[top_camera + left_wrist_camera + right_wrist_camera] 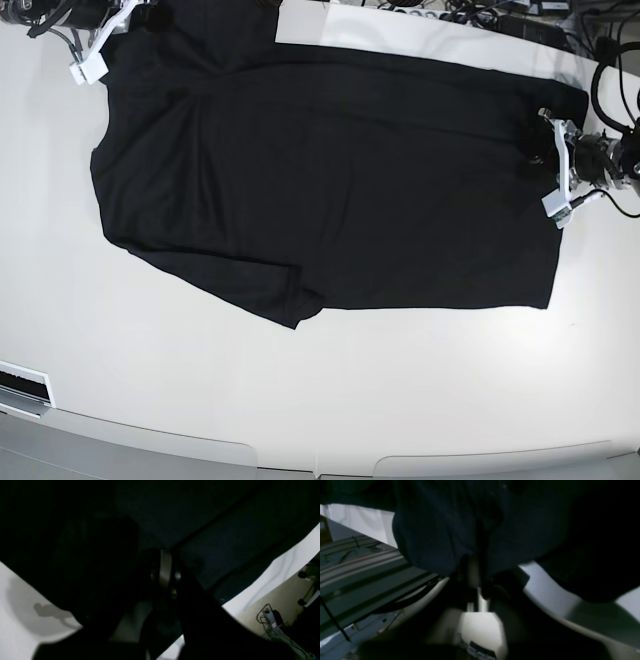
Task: Layout the t-shirt on the table in an organized manner, then fold the t-shirt properly
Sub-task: 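Hold the shirt edge with both grippers and smooth it flat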
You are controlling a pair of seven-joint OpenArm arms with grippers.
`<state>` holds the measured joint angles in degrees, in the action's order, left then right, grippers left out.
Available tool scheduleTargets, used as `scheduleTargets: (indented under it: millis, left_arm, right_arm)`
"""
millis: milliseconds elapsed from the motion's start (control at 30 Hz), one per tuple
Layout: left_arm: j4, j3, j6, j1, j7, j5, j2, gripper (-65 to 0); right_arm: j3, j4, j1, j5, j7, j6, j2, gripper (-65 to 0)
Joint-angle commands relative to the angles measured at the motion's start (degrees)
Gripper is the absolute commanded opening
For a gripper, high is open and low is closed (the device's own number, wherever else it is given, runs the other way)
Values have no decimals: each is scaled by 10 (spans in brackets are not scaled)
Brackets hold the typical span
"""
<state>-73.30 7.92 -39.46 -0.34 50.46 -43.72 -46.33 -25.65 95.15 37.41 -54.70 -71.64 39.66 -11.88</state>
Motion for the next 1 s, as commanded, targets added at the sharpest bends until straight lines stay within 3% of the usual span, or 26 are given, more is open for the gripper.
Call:
scheduleTargets:
  millis: [0, 167, 267, 633, 967]
  left_arm:
    - [-6, -4, 0, -8, -4, -8, -13, -650]
    - [-6, -4, 0, -8, 4, -7, -13, -650]
    - [-6, -4, 0, -8, 7, -7, -13, -650]
    - [-6, -4, 0, -8, 7, -7, -13, -650]
    - [-6, -4, 0, -8, 7, -7, -13, -650]
  right_arm:
    - [-3, 9, -2, -10, -9, 3, -5, -650]
    - [-3, 53, -4, -124, -72, 3, -18, -650]
    - [-3, 94, -4, -157, -84, 3, -24, -650]
    - [-3, 135, -30, -150, -84, 3, -24, -650]
    - [-3, 135, -80, -49, -84, 3, -24, -650]
